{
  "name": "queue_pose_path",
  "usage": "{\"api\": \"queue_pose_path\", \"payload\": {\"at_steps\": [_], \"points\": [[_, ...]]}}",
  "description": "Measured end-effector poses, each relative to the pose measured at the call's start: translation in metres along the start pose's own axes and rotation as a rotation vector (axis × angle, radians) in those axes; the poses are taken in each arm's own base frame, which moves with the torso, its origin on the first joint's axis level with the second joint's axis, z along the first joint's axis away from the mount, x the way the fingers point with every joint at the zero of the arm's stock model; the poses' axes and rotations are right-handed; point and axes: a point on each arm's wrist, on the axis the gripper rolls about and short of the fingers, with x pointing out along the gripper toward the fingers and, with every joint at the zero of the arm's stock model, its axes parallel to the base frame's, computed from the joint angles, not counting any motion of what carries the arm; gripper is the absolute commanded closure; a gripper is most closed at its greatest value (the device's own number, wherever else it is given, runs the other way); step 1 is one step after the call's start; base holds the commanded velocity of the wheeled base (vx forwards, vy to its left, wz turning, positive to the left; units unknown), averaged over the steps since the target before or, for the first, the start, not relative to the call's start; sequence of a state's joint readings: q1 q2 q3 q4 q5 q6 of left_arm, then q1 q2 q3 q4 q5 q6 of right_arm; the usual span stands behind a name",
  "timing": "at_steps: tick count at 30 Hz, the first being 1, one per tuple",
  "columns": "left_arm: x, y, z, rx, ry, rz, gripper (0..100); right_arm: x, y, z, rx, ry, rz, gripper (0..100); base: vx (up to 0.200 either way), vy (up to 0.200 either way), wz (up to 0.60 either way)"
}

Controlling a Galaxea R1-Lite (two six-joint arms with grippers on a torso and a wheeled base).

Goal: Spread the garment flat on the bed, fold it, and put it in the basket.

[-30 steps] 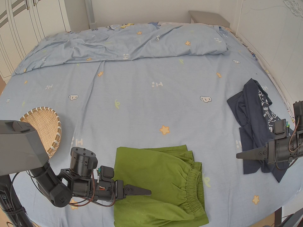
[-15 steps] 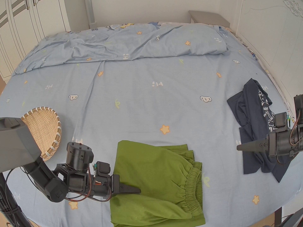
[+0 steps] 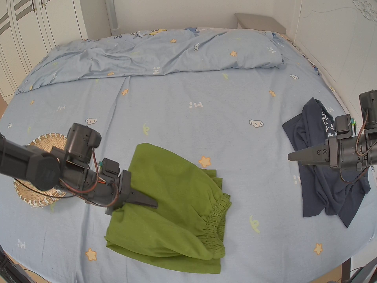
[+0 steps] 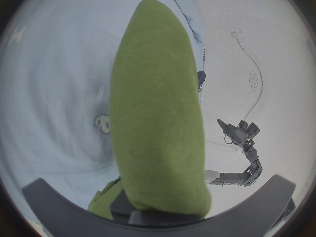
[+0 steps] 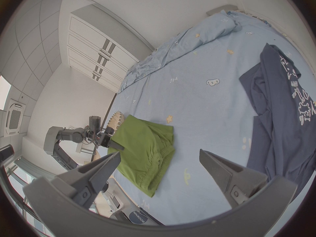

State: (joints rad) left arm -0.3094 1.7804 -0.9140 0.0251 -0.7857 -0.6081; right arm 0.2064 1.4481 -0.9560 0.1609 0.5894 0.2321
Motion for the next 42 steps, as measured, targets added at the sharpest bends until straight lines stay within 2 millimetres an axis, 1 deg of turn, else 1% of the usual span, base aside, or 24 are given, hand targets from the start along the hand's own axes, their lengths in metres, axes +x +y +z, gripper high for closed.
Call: {"api": "queue_pose_path", "payload": {"at_steps": [5, 9, 14, 23, 34, 39, 42], "points": [[-0.032, -0.020, 0.017, 0.058, -0.040, 0.015, 100, 0.014, -0.001, 0.004, 0.004, 0.032, 0.013, 0, 0.000, 0.200, 0.00], [-0.055, -0.028, 0.029, 0.096, -0.099, 0.021, 100, 0.022, -0.001, 0.006, 0.008, 0.054, 0.019, 0, 0.000, 0.200, 0.00], [-0.069, -0.036, 0.034, 0.115, -0.139, 0.016, 100, 0.029, -0.002, 0.005, 0.011, 0.074, 0.023, 0, 0.000, 0.200, 0.00], [-0.071, -0.040, 0.032, 0.134, -0.141, 0.013, 100, 0.032, -0.002, 0.003, 0.011, 0.084, 0.028, 0, 0.000, 0.200, 0.00], [-0.063, -0.041, 0.028, 0.148, -0.110, 0.014, 100, 0.032, -0.002, 0.003, 0.012, 0.087, 0.028, 0, 0.000, 0.200, 0.00], [-0.061, -0.041, 0.026, 0.159, -0.103, 0.015, 100, 0.032, -0.001, 0.003, 0.011, 0.087, 0.029, 0, 0.000, 0.000, 0.00], [-0.056, -0.043, 0.021, 0.196, -0.083, 0.019, 100, 0.031, -0.001, 0.003, 0.010, 0.086, 0.029, 0, 0.000, 0.000, 0.00]]}}
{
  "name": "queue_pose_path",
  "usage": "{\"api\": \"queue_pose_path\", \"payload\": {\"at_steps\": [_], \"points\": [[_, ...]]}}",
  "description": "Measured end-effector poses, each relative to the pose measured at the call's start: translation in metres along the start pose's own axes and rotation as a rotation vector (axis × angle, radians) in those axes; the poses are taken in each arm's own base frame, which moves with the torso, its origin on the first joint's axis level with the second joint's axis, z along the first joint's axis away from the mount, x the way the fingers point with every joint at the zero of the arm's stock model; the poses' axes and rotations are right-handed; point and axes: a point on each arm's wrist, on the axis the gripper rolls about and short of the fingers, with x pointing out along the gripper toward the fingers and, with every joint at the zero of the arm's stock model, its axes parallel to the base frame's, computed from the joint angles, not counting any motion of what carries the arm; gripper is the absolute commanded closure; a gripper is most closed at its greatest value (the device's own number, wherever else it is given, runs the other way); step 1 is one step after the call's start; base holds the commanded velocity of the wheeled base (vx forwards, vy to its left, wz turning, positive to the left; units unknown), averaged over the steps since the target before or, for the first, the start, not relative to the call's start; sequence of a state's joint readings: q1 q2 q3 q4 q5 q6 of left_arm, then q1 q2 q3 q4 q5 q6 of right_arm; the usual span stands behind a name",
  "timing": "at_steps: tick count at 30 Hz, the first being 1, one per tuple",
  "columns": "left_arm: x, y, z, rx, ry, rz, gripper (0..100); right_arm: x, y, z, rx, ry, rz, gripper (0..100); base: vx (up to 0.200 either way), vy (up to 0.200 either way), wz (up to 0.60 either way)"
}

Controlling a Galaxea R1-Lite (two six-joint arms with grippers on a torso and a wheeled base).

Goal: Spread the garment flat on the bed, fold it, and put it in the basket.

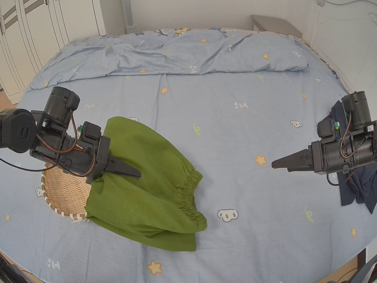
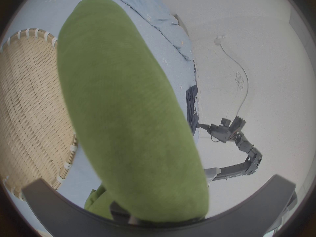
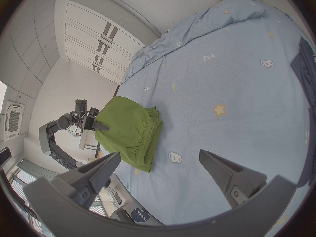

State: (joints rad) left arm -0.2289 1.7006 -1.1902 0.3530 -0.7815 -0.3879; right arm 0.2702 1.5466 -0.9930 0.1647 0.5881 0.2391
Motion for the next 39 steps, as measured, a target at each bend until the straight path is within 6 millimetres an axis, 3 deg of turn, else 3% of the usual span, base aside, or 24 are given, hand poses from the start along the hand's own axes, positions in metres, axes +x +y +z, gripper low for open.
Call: {"api": "queue_pose_path", "payload": {"at_steps": [7, 15, 20, 31, 39], "points": [[-0.001, -0.024, -0.005, 0.104, -0.001, -0.034, 100, -0.005, 0.002, 0.000, -0.005, -0.015, 0.000, 0, 0.000, 0.000, 0.00], [-0.017, -0.054, 0.000, 0.225, -0.064, -0.083, 100, -0.009, 0.004, 0.000, -0.010, -0.026, 0.000, 0, 0.000, 0.000, 0.00], [-0.028, -0.061, 0.004, 0.270, -0.114, -0.091, 100, -0.010, 0.004, 0.001, -0.011, -0.033, -0.001, 0, 0.000, 0.000, 0.00], [-0.093, -0.032, 0.024, 0.252, -0.381, 0.017, 100, -0.011, 0.006, 0.000, -0.016, -0.033, 0.002, 0, 0.000, 0.000, 0.00], [-0.127, 0.001, 0.023, 0.162, -0.492, 0.118, 100, -0.012, 0.008, 0.000, -0.022, -0.036, 0.007, 0, 0.000, 0.000, 0.00]]}}
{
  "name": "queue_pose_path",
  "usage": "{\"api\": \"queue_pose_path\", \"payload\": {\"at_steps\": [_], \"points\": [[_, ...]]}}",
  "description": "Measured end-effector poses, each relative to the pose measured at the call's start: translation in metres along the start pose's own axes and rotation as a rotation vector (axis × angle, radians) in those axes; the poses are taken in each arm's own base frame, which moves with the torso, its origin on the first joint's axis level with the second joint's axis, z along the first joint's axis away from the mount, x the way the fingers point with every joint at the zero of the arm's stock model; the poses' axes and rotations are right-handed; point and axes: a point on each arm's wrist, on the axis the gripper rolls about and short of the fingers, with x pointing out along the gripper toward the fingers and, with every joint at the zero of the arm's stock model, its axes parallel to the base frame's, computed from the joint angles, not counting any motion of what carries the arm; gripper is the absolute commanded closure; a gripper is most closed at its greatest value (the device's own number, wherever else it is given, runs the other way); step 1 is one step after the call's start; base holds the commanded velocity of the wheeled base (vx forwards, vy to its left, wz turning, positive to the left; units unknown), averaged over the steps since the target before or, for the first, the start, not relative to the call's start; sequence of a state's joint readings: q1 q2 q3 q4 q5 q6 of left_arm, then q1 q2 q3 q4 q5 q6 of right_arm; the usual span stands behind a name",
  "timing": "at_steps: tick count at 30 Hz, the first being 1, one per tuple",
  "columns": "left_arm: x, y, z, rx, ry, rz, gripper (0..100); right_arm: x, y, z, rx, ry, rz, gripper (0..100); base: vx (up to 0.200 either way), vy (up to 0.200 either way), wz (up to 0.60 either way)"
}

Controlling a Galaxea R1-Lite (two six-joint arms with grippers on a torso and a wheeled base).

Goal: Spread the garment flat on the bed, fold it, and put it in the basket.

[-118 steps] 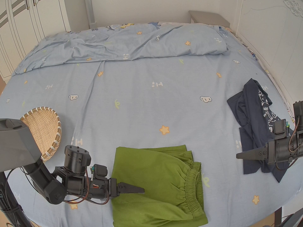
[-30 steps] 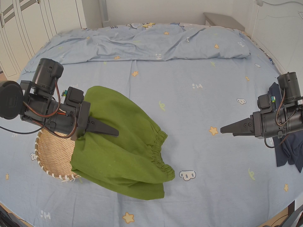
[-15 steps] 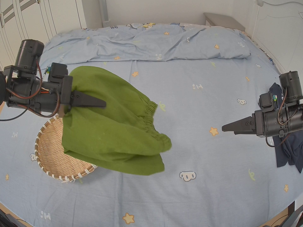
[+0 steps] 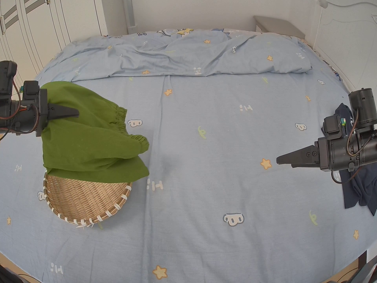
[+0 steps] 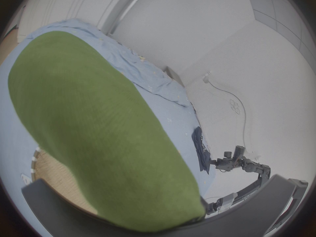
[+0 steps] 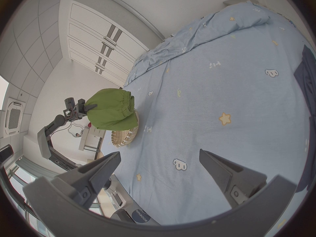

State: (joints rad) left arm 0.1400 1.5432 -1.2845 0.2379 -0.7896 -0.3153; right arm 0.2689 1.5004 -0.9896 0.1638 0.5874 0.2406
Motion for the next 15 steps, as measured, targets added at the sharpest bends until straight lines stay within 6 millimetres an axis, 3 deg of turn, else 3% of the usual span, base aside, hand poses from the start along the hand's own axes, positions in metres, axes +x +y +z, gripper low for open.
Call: {"api": "queue_pose_path", "payload": {"at_steps": [7, 15], "points": [[-0.013, 0.036, -0.016, -0.119, 0.003, 0.100, 100, -0.001, 0.001, -0.001, -0.002, 0.000, 0.001, 0, 0.000, 0.000, 0.00], [-0.009, 0.067, -0.051, -0.261, 0.082, 0.163, 100, -0.001, 0.004, -0.002, -0.009, 0.004, 0.009, 0, 0.000, 0.000, 0.00]]}}
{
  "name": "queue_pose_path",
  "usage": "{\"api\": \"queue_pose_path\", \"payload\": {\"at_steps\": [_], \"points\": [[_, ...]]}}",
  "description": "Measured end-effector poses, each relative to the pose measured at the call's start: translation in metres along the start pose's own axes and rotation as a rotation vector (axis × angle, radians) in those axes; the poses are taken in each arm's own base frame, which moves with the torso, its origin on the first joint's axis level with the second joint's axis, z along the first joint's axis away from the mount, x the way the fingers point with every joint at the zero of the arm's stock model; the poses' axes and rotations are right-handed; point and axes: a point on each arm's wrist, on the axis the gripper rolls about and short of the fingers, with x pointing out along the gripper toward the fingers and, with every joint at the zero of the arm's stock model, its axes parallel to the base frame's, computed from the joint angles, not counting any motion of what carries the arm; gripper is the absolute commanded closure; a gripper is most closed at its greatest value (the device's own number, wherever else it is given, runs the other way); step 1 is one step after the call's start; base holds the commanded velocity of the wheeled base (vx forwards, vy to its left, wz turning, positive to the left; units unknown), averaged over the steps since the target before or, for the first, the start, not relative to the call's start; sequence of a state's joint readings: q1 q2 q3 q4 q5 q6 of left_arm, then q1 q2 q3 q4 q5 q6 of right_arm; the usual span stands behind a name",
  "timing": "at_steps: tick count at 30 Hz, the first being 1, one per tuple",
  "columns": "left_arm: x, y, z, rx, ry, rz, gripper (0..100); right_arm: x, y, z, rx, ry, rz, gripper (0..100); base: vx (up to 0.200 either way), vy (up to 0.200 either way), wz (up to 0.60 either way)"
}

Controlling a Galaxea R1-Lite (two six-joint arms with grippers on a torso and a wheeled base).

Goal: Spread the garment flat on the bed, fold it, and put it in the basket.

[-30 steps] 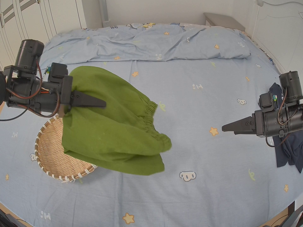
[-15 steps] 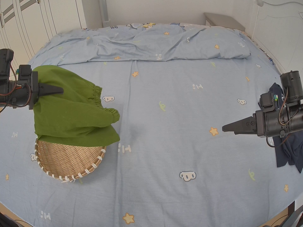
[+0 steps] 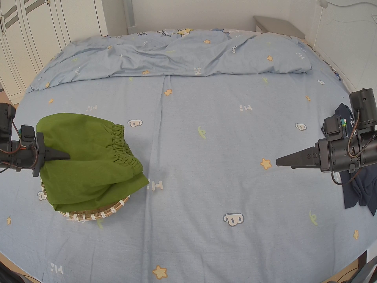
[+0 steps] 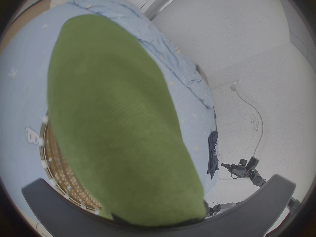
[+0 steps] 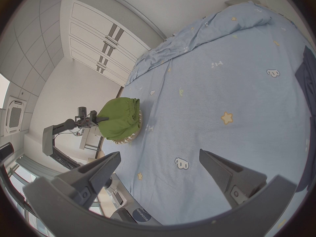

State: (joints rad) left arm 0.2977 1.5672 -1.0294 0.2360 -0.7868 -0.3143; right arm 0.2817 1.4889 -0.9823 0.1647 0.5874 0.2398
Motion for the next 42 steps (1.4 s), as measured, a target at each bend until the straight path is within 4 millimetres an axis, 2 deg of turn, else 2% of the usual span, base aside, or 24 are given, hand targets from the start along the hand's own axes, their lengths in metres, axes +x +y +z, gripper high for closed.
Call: {"api": "queue_pose_path", "payload": {"at_steps": [6, 14, 23, 24, 31, 42], "points": [[0.020, 0.028, -0.002, -0.091, 0.066, 0.044, 100, -0.002, 0.002, -0.002, -0.005, -0.003, 0.003, 0, 0.000, 0.000, 0.00], [0.048, 0.056, 0.009, -0.161, 0.110, 0.137, 100, -0.003, 0.005, -0.003, -0.011, -0.001, 0.009, 0, 0.000, 0.000, 0.00], [0.071, 0.071, 0.013, -0.187, 0.158, 0.169, 100, -0.002, 0.005, -0.004, -0.013, 0.001, 0.011, 0, 0.000, 0.000, 0.00], [0.072, 0.072, 0.013, -0.193, 0.165, 0.171, 0, -0.002, 0.005, -0.004, -0.013, 0.001, 0.011, 0, 0.000, 0.000, 0.00], [0.065, 0.064, 0.012, -0.211, 0.188, 0.177, 0, -0.002, 0.005, -0.004, -0.012, 0.003, 0.010, 0, 0.000, 0.000, 0.00], [0.015, 0.015, 0.011, -0.189, 0.158, 0.248, 0, -0.003, 0.005, -0.004, -0.013, 0.000, 0.010, 0, 0.000, 0.000, 0.00]]}}
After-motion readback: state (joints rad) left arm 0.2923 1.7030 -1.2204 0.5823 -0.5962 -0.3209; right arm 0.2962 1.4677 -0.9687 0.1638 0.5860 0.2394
